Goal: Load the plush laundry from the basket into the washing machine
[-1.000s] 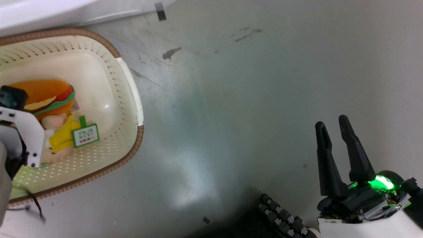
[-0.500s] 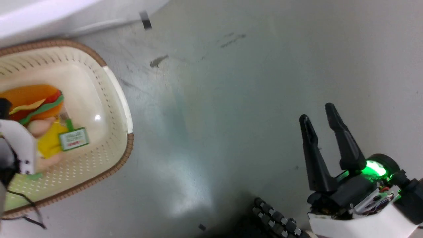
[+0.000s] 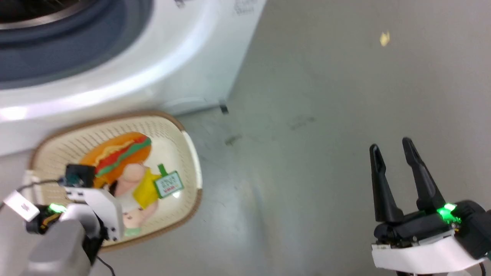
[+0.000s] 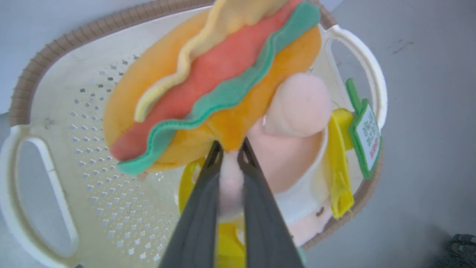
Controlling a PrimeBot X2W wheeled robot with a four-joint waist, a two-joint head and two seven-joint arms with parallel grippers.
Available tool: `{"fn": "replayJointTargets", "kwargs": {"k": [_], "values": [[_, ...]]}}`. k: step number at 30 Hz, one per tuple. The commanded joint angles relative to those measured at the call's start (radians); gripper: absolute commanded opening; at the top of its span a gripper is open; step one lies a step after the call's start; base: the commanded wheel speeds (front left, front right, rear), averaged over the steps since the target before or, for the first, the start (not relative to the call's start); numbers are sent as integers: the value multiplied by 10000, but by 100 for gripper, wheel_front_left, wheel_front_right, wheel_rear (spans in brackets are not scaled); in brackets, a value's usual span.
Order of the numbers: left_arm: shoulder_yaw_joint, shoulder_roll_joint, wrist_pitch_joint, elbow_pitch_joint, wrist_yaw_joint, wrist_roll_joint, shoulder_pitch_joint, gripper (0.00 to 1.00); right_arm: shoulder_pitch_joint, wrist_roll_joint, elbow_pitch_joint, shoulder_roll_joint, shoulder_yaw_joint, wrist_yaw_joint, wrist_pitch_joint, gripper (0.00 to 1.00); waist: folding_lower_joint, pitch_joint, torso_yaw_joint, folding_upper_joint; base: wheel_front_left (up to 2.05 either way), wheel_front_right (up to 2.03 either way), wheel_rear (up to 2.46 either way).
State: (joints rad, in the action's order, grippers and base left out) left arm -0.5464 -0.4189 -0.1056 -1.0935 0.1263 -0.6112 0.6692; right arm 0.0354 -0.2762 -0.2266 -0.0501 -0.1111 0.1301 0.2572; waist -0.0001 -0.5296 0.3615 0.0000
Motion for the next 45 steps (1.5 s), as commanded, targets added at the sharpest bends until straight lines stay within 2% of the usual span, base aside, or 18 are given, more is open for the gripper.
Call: {"fn": "replayJointTargets", "kwargs": {"k": [1,7,12,14,21,25,28,32,38,42,43,45], "values": [[-61,81,-230,90,37,-73,-249,0,-136,109,59,-1,50,6,45,100,1,1187,-836,0,0,0,0],[-220,559,-1149,623,41,-459,-1207,0,-705,426,293,-1,226,6,45,100,1,2392,-1420,0,0,0,0],[74,613,-1526,1531,-17,-560,-1905,0,-1096,591,354,-1,267,6,45,100,1,3007,-1690,0,0,0,0],[525,558,-1551,2377,-218,-539,-2138,0,-1193,649,348,-1,284,6,45,100,1,3138,-1771,0,0,0,0],[2800,520,-1559,6601,-1055,310,-3497,0,-1274,690,232,-1,271,6,45,100,1,3074,-1772,0,0,0,0],[3844,501,-1560,8381,-1139,777,-3668,0,-1159,666,117,-1,58,6,45,100,1,2565,-1543,0,0,0,0],[4492,325,-1561,9138,-1064,861,-3284,0,-978,605,34,-1,-79,6,45,100,1,1984,-1304,0,0,0,0],[5036,-226,-1406,9473,-1041,725,-2280,0,-688,556,-129,-1,-299,6,45,100,1,1059,-896,0,0,0,0],[5557,-1457,-81,9461,-1039,521,-260,0,-331,80,-353,-1,-389,6,46,100,1,-315,-282,0,0,0,0],[5535,-2284,910,9093,-891,569,1140,0,-135,-249,-413,-1,-554,6,46,100,1,-1045,71,0,0,0,0],[5361,-2817,1533,8648,-794,776,2318,0,17,-477,-445,-1,-687,6,46,100,1,-1512,300,0,0,0,0],[5172,-3103,1901,8303,-741,982,3108,0,119,-593,-464,-1,-802,6,46,100,1,-1772,453,0,0,0,0]]}}
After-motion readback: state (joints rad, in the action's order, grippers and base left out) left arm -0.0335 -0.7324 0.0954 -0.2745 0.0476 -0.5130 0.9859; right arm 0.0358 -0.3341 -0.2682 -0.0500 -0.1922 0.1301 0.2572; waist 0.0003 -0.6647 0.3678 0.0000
